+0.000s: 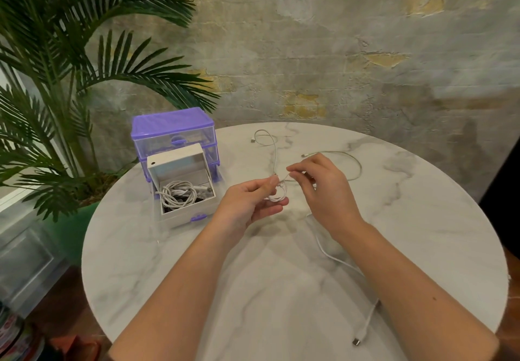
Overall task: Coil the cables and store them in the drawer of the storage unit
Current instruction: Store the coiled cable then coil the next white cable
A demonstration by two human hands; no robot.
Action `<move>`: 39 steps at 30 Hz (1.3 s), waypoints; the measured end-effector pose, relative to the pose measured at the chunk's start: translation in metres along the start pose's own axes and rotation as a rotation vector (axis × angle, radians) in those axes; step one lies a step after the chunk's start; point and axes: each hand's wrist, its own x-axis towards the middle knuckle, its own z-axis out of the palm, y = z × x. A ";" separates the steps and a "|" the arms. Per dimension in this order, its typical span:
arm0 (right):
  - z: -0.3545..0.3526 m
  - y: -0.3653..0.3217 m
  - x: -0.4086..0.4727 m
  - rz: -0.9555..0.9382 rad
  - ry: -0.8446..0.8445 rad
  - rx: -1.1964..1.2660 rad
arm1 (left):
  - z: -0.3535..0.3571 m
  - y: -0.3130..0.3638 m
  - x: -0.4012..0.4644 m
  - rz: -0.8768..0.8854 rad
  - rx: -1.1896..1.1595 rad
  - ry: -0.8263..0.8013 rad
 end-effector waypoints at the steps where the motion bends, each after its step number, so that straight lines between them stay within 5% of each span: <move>1: 0.000 0.001 0.000 0.013 -0.011 0.016 | 0.000 0.000 0.000 -0.005 -0.006 -0.005; 4: 0.000 0.001 0.000 0.076 -0.083 0.061 | -0.002 0.000 -0.001 -0.004 -0.003 -0.006; 9: -0.002 0.002 -0.001 0.454 -0.291 0.368 | -0.004 -0.002 0.002 0.024 0.105 0.057; 19: -0.011 -0.008 0.002 0.723 -0.260 0.970 | -0.003 -0.003 0.001 0.014 0.204 0.106; 27: -0.016 -0.006 0.003 0.796 -0.454 0.887 | -0.004 -0.006 0.005 0.034 0.118 0.109; 39: -0.009 -0.015 0.000 0.785 -0.453 1.055 | 0.003 -0.010 0.004 0.109 0.072 0.099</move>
